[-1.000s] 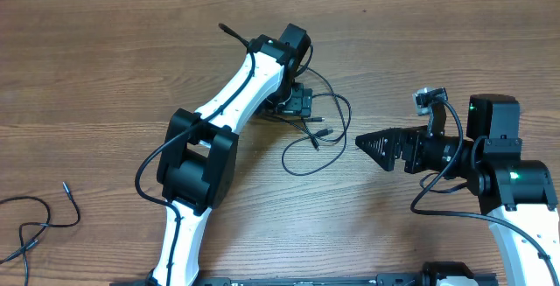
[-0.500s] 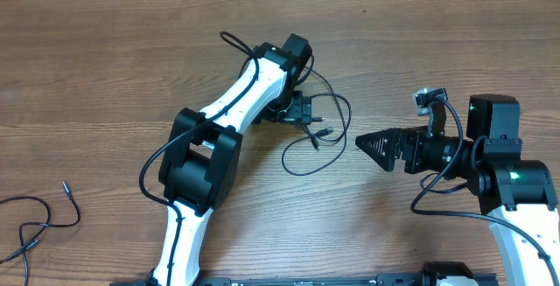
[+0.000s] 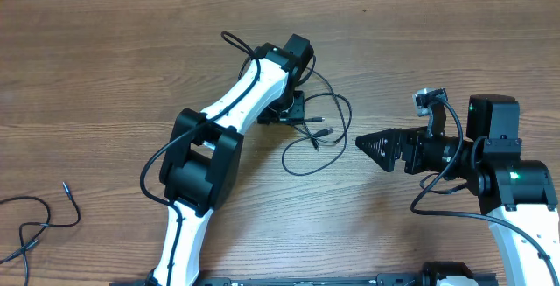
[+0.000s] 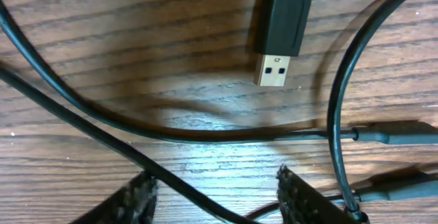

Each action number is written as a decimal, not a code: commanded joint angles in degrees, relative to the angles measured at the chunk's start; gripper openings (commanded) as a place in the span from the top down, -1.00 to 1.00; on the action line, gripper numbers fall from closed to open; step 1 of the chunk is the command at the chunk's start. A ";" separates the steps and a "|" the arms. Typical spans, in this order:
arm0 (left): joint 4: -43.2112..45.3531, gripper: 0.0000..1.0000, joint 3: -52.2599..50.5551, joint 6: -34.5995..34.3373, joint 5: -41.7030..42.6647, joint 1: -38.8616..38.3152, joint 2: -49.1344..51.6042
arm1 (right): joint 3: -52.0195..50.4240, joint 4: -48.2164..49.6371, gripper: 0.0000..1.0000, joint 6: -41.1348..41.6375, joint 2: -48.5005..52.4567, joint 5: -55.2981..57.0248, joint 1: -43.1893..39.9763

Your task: Untangle cables

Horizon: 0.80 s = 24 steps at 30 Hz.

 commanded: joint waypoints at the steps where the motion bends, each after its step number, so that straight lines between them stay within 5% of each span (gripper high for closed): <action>1: 0.00 0.03 -0.48 -0.09 0.15 -0.44 0.68 | 1.31 0.24 -1.00 -0.24 -0.15 0.17 0.22; 5: 0.02 0.29 -0.48 -0.11 0.15 -0.46 0.68 | 1.31 0.24 -1.00 -0.24 -0.15 0.17 0.22; 7: 0.00 0.74 -0.48 -0.55 0.13 -0.46 0.68 | 1.31 0.24 -1.00 -0.24 -0.15 0.17 0.22; 9: -0.02 0.92 -0.48 -2.10 0.13 -0.46 0.68 | 1.31 0.24 -1.00 -0.22 -0.15 0.17 0.22; 24: -1.95 0.92 0.17 -3.26 0.22 0.50 0.57 | 1.31 0.33 -1.00 -0.24 -0.15 0.26 0.22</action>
